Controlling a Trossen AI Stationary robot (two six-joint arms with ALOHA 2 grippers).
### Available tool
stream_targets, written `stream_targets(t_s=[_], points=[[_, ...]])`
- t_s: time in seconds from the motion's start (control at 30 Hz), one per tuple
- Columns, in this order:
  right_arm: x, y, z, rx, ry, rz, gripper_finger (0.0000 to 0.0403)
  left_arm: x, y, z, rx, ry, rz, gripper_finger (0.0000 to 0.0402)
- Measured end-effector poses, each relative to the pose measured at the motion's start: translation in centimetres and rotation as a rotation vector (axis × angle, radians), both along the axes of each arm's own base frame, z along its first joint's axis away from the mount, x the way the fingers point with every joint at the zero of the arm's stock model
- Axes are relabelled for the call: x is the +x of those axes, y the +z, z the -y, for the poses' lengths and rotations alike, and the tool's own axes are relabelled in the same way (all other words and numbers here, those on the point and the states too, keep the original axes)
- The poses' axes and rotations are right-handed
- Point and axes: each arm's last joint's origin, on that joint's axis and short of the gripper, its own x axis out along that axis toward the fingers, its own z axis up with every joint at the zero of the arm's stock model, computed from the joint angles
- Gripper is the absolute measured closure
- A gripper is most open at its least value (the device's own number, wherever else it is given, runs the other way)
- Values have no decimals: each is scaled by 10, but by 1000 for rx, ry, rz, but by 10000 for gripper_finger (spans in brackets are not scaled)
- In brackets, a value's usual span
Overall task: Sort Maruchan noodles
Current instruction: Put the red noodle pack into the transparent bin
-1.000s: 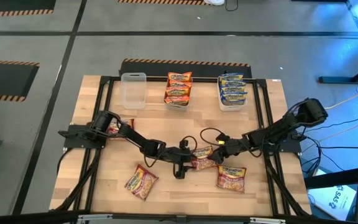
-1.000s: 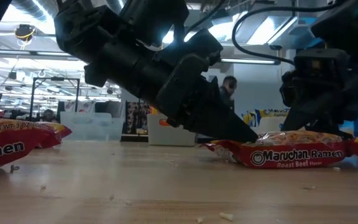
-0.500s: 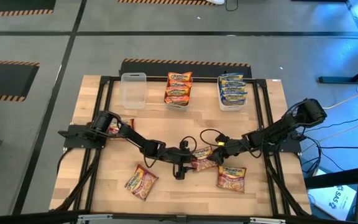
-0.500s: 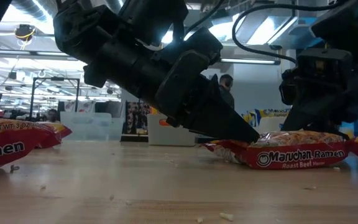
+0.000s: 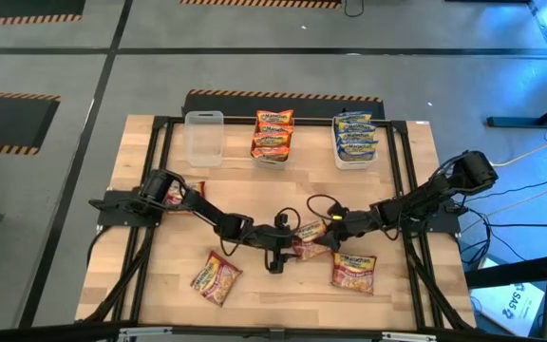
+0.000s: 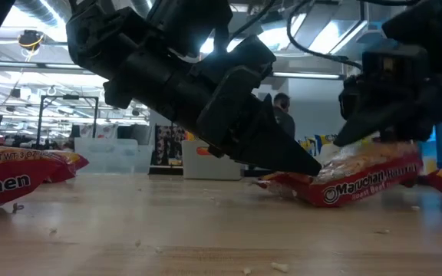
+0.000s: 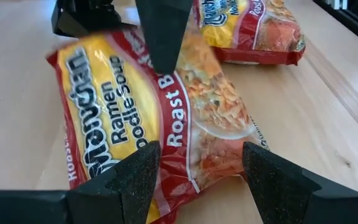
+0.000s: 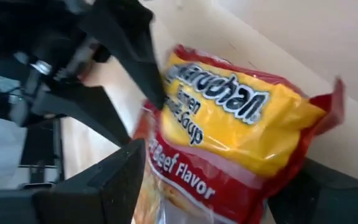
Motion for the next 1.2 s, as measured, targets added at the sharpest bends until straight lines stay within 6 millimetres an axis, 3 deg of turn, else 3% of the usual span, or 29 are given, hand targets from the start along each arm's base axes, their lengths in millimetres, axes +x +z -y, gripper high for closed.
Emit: stream_targets(t_s=[0.23, 0.43, 0.67, 0.8, 0.97, 1.2], points=[[3, 5, -1, -14, -2, 47, 215, 0, 0, -1, 7, 14, 0, 174], [3, 6, 0, -26, -21, 58, 289, -2, 13, -1, 0, 4, 7, 174], [3, 6, 0, -51, -17, 69, 264, -11, 46, -5, 14, 14, -36, 174], [4, 8, 0, -94, -5, 99, 263, -24, 75, -7, 22, 7, -70, 174], [12, 17, -5, -260, 31, 170, 295, -35, 110, -10, 12, 15, -17, 174], [27, 39, -23, -481, 106, 286, 282, -42, 134, -20, 17, -15, 44, 171]])
